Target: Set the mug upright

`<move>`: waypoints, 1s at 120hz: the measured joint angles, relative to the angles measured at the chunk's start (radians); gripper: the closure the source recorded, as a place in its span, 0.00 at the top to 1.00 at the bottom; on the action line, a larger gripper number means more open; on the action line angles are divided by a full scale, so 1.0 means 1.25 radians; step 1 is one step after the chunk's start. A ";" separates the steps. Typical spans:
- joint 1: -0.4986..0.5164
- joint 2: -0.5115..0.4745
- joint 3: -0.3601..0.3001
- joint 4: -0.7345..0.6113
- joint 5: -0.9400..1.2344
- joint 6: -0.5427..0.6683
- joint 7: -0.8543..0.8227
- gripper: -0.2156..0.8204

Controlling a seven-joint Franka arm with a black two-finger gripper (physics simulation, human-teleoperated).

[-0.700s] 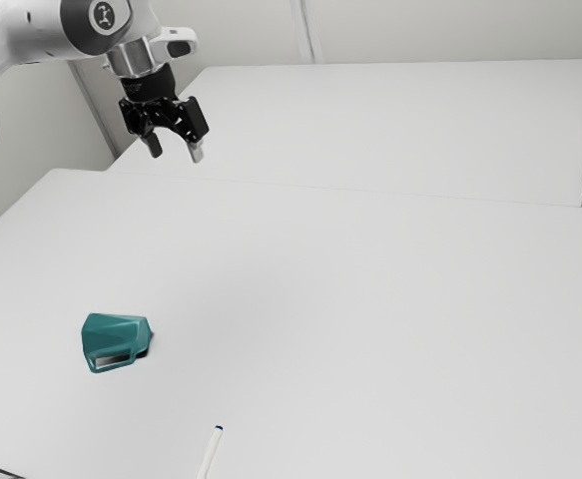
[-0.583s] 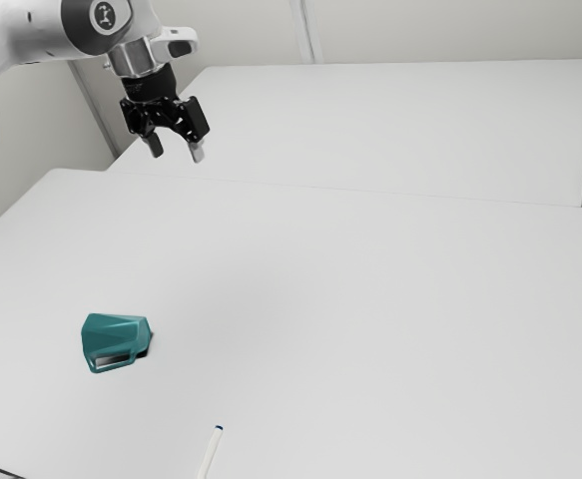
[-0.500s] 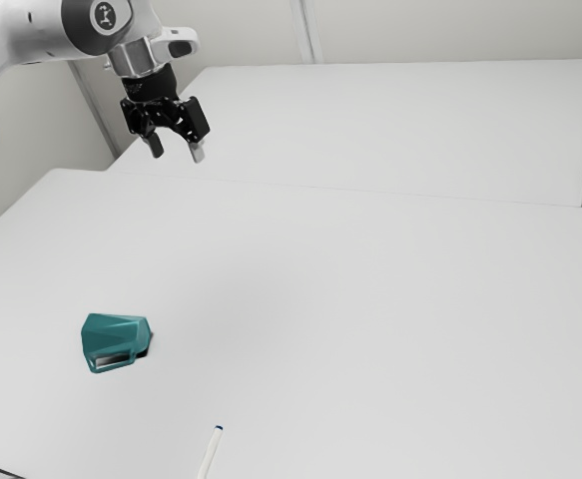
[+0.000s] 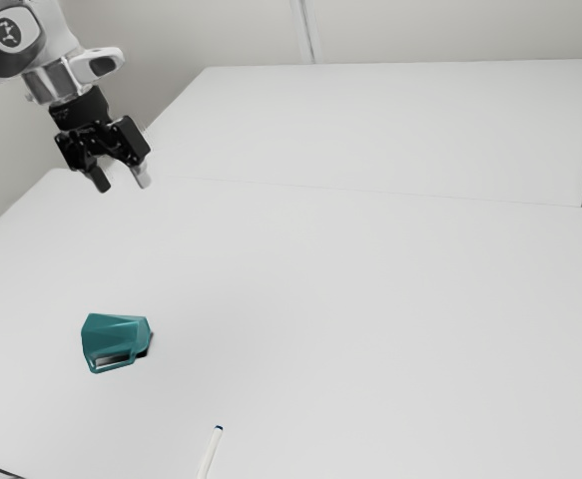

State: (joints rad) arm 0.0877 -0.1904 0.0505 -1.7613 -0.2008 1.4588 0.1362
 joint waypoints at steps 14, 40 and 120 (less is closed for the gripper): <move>0.015 -0.052 0.047 -0.065 -0.037 -0.002 0.016 0.79; 0.019 -0.131 0.197 -0.187 -0.064 0.000 0.077 0.79; 0.169 0.015 0.327 -0.393 -0.217 0.144 0.300 0.79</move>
State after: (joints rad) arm 0.2985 -0.1717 0.4594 -2.2524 -0.4721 1.6382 0.5116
